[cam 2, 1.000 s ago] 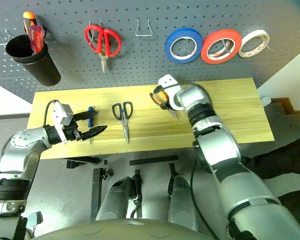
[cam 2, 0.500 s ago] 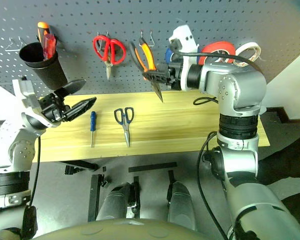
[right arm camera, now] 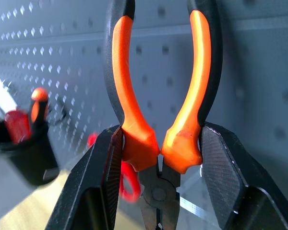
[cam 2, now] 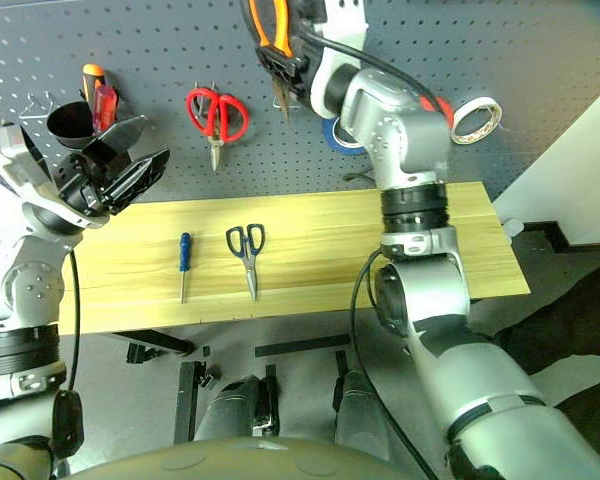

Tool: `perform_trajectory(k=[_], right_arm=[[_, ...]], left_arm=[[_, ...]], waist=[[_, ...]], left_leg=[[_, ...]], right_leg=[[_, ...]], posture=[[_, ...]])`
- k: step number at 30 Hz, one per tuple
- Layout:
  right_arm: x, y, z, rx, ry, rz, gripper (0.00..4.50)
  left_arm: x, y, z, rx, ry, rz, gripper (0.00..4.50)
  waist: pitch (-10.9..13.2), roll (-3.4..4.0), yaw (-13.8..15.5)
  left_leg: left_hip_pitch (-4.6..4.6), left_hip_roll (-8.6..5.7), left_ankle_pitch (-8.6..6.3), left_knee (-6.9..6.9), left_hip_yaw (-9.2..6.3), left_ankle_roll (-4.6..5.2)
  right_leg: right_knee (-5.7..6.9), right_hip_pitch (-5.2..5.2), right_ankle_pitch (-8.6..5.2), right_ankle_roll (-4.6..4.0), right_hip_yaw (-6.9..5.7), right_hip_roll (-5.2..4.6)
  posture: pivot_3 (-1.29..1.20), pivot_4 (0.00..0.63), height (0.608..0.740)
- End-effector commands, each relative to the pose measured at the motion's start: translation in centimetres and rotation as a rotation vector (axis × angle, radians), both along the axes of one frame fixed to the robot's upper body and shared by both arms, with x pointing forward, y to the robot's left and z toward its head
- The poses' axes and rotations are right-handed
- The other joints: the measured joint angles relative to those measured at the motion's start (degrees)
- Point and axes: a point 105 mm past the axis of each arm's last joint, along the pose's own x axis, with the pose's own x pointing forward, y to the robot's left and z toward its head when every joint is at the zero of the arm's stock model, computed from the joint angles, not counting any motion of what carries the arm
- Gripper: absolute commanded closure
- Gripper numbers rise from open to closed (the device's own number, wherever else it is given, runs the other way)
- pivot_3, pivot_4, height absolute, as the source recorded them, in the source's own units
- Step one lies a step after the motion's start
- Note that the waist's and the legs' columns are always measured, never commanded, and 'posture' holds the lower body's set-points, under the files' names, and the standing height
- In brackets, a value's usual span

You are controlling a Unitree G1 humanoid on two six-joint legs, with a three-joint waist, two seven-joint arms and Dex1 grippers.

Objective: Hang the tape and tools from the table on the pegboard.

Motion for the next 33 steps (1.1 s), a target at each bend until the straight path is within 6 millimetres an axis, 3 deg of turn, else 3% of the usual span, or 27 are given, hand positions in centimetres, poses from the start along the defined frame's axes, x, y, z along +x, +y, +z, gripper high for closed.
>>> perform_trajectory(k=[1, 6, 13, 18, 26, 30, 33], right_arm=[[-1.0, 0.8, 4.0, 0.049, -0.183, -0.001, 1.69], [-0.1, 0.9, 3.8, 0.057, -0.205, -0.050, 0.05], [1.8, -1.1, 2.5, 0.089, -0.136, -0.144, 0.02], [-0.4, -1.6, 3.1, 0.156, -0.166, -0.034, 0.02], [-4.3, -2.4, 1.4, 0.107, -0.218, 0.130, 0.02], [-8.2, -3.0, -0.8, -0.081, -0.238, 0.356, 0.02], [-9.7, -3.6, -3.1, -0.248, -0.205, 0.459, 0.02]], left_arm=[[-0.4, 0.3, 0.5, 0.017, -0.034, 0.019, 0.66], [-0.4, 0.4, 0.4, 0.018, -0.037, 0.029, 0.66], [-0.6, 0.4, 0.3, 0.005, -0.027, 0.031, 0.66], [-0.8, 0.3, 0.0, -0.001, -0.013, 0.020, 0.66], [-0.6, 0.2, -0.4, 0.021, 0.006, 0.011, 0.66], [-0.6, 0.3, -0.6, 0.045, 0.029, -0.003, 0.66], [-0.8, 0.3, -1.6, 0.096, 0.072, -0.025, 0.66]], waist=[[-0.2, -0.04, 0.0], [-0.9, -0.10, -0.1], [-1.5, -0.08, -0.8], [-1.5, -0.08, -0.9], [-1.6, -0.02, -0.7], [-1.6, -0.02, -0.6], [-1.6, -0.01, -0.6]], left_leg=[[0.00, 0.00, 0.00, 0.00, -0.02, 0.00], [0.20, -0.01, 0.00, 0.01, -0.05, 0.00], [0.61, -0.01, 0.00, 0.01, -0.08, 0.00], [0.62, 0.01, 0.00, -0.01, -0.10, 0.00], [0.62, -0.01, 0.00, 0.02, -0.13, 0.00], [0.62, -0.01, 0.00, 0.03, -0.13, 0.00], [0.63, -0.01, -0.01, 0.04, -0.13, 0.01]], right_leg=[[0.00, 0.02, 0.00, 0.00, -0.01, 0.00], [-0.02, 0.24, 0.00, 0.00, -0.01, 0.00], [-0.03, 0.63, 0.00, 0.00, 0.01, 0.00], [-0.03, 0.63, 0.00, 0.00, 0.01, 0.01], [-0.03, 0.67, 0.00, 0.00, 0.01, 0.00], [-0.04, 0.67, 0.00, 0.00, 0.02, 0.00], [-0.04, 0.67, 0.00, 0.00, 0.02, -0.01]], posture=[[0.06, 0.080, 0.740], [0.07, 0.076, 0.740], [0.07, 0.081, 0.740], [0.06, 0.090, 0.740], [0.04, 0.094, 0.740], [0.03, 0.098, 0.740], [0.02, 0.103, 0.740]])
